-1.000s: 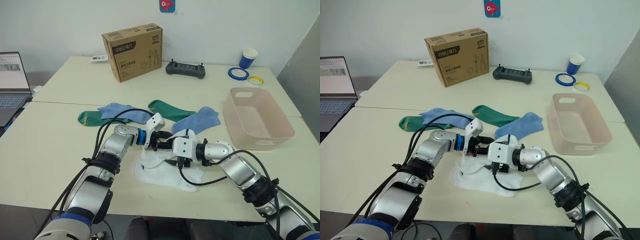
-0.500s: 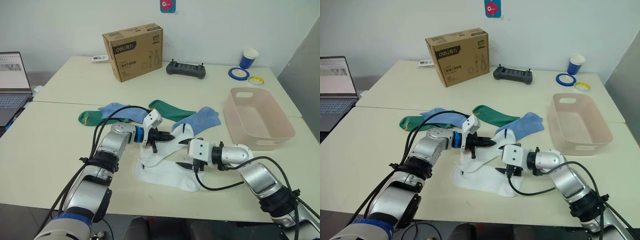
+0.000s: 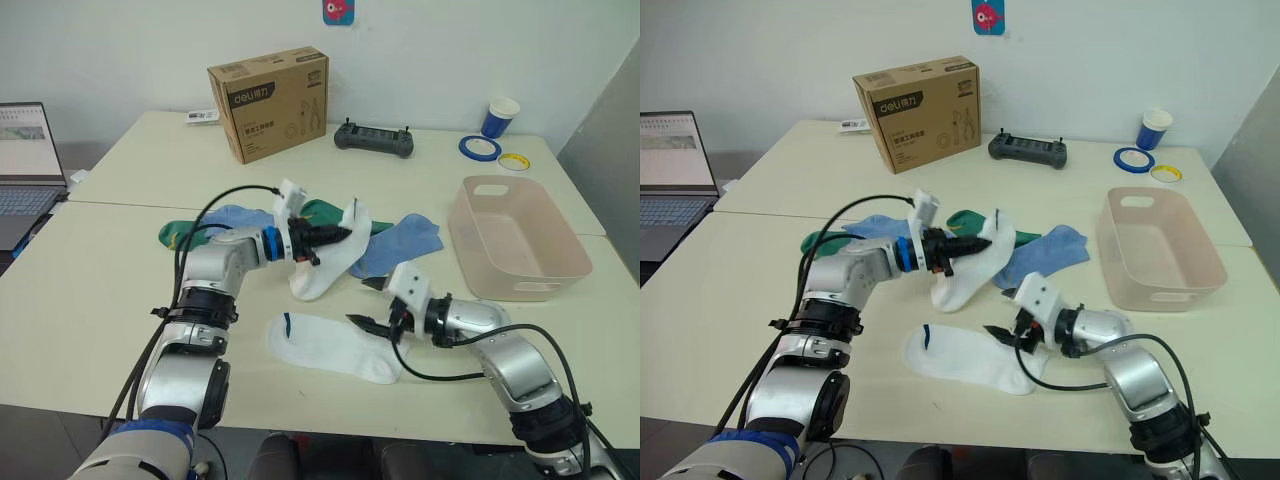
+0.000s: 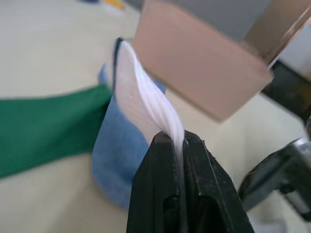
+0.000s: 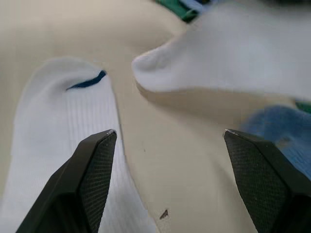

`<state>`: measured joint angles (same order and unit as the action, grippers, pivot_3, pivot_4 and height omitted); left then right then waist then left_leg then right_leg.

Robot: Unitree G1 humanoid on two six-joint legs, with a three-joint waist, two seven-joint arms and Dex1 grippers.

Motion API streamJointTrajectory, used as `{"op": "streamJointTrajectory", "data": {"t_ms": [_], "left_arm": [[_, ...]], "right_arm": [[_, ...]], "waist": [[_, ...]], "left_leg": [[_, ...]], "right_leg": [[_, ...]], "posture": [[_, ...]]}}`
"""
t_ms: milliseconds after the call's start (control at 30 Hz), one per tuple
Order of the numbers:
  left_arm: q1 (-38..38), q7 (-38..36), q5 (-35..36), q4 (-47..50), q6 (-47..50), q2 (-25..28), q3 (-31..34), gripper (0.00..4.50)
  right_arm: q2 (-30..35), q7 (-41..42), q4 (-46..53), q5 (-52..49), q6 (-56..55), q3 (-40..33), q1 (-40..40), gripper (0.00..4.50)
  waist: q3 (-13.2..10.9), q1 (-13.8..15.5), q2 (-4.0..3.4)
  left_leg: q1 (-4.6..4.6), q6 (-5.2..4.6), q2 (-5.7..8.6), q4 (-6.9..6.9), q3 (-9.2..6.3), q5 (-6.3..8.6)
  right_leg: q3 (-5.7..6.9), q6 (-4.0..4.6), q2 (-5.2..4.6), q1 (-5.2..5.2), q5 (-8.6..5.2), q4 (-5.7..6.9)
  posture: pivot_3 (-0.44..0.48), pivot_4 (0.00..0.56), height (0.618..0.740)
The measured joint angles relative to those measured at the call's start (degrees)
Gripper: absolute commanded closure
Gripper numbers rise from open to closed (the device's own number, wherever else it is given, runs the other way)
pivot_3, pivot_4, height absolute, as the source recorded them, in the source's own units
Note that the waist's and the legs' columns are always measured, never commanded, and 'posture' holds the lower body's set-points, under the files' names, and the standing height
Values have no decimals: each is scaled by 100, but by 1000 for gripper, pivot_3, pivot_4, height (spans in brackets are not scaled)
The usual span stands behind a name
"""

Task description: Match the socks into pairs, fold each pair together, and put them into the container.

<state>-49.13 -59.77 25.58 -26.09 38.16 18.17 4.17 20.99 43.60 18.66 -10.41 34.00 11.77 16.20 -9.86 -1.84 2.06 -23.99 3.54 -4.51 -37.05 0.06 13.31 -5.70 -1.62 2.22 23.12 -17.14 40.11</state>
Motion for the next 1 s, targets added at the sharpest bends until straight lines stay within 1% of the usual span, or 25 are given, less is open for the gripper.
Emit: {"op": "streamJointTrajectory", "data": {"t_ms": [167, 267, 433, 567, 667, 733, 800, 867, 933, 967, 1000], "left_arm": [[3, 182, 515, 546, 653, -54, 183, 4478], [7, 264, 594, 676, 744, -54, 181, 4478], [51, 514, 609, 750, 761, -155, 189, 4478], [194, 668, 711, 828, 773, -269, 192, 4478], [296, 772, 786, 927, 781, -276, 197, 4500], [379, 817, 838, 1063, 790, -281, 197, 4500], [428, 921, 891, 1138, 817, -281, 213, 4500], [473, 999, 976, 1228, 874, -281, 275, 4500], [504, 1087, 1039, 1283, 900, -266, 312, 4500], [545, 1131, 1047, 1336, 906, -262, 312, 4500], [607, 1176, 1055, 1405, 911, -261, 312, 4500]], "right_arm": [[-411, -334, 135, -580, 816, -200, 6, 735], [-662, -542, 130, -815, 1098, -260, 95, 735], [-1210, -874, 120, -1286, 1531, -380, 461, 735], [-1418, -988, 48, -1566, 1747, -373, 584, 735], [-1438, -1027, -58, -1612, 1785, -371, 597, 1342], [-1445, -1051, -151, -1621, 1785, -372, 608, 2011], [-1411, -1071, -165, -1650, 1787, -376, 623, 2778], [-1307, -1061, -162, -1711, 1785, -374, 633, 3560], [-1168, -1034, -150, -1791, 1790, -387, 625, 4222], [-1099, -1023, -115, -1827, 1811, -408, 610, 4476], [-1043, -1007, -40, -1928, 1859, -470, 557, 4476]], "waist": [[0, -5, 0], [0, -5, 0], [0, -4, 0], [0, -4, 0], [0, -5, 0], [0, -5, 0], [0, -6, 0], [0, -7, 0], [0, -7, 0], [0, -7, 0], [0, -6, 0]], "left_leg": [[3, 6, 1, -1, -2, -3], [4, 9, 2, -2, -1, -5], [3, 10, 2, -1, -3, -6], [1, 10, 1, 0, -2, -6], [2, 10, 1, 0, -2, -6], [2, 10, 1, 0, -2, -6], [2, 10, 1, 0, -3, -6], [2, 10, 1, 0, -3, -6], [2, 10, 1, 0, -2, -6], [1, 10, 1, 0, -1, -6], [1, 10, 1, 1, -2, -6]], "right_leg": [[1, 0, 1, 0, 0, 10], [0, 0, 1, 0, 1, 11], [1, 1, 1, 1, 1, 11], [2, 1, 1, 1, 1, 10], [1, 1, 1, 2, 1, 10], [2, 1, 1, 2, 1, 10], [1, 1, 1, 2, 1, 10], [2, 1, 1, 2, 1, 10], [1, 1, 1, 2, 1, 10], [0, 1, 1, 2, 1, 9], [1, 1, 1, 2, 1, 9]], "posture": [[0, 150, 740], [0, 150, 740], [0, 150, 740], [0, 150, 740], [0, 150, 740], [0, 150, 740], [0, 150, 740], [0, 150, 740], [0, 150, 740], [0, 150, 740], [0, 150, 740]]}}
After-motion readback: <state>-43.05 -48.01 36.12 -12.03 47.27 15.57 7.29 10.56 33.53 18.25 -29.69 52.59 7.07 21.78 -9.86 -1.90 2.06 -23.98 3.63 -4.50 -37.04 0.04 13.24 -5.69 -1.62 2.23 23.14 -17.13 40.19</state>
